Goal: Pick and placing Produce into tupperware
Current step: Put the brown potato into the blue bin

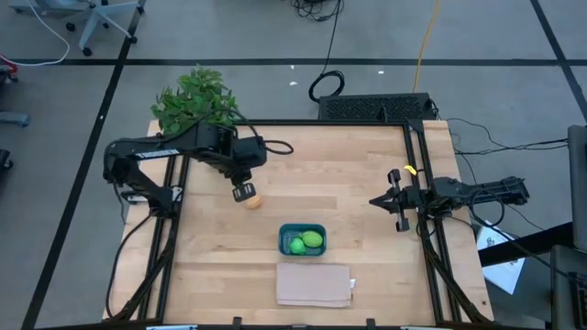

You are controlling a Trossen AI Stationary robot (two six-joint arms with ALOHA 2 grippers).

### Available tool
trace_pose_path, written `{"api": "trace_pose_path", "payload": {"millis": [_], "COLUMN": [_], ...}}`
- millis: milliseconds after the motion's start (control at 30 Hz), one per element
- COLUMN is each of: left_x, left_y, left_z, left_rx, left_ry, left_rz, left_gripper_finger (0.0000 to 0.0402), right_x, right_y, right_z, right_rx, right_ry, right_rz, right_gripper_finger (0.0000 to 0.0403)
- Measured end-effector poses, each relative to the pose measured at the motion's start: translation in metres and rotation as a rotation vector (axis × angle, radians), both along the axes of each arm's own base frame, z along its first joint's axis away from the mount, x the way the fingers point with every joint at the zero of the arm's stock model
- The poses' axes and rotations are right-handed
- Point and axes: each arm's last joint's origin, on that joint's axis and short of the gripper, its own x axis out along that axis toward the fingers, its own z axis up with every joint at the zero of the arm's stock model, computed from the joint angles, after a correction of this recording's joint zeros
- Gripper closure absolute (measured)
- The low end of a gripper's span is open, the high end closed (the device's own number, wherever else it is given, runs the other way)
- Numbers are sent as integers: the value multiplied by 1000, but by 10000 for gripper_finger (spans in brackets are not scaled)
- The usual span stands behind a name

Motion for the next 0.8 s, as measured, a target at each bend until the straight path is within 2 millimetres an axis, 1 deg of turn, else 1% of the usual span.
{"api": "trace_pose_path", "payload": {"millis": [167,533,600,667,800], "left_x": [3,2,2,2,2], "left_y": [3,4,4,2,2], "left_z": [-5,-5,-5,-5,-5], "left_rx": [-34,-31,-28,-25,-25], "left_ry": [35,34,34,35,35], "left_rz": [2,-6,-20,-35,-36], "left_gripper_finger": [369,366,355,334,273], "right_x": [0,0,0,0,0], "right_y": [0,0,0,0,0], "right_z": [0,0,0,0,0], "right_rx": [-1,-3,-3,-3,-3], "right_ry": [0,0,0,0,0], "right_rz": [0,0,0,0,0], "right_gripper_finger": [403,403,403,403,403]}}
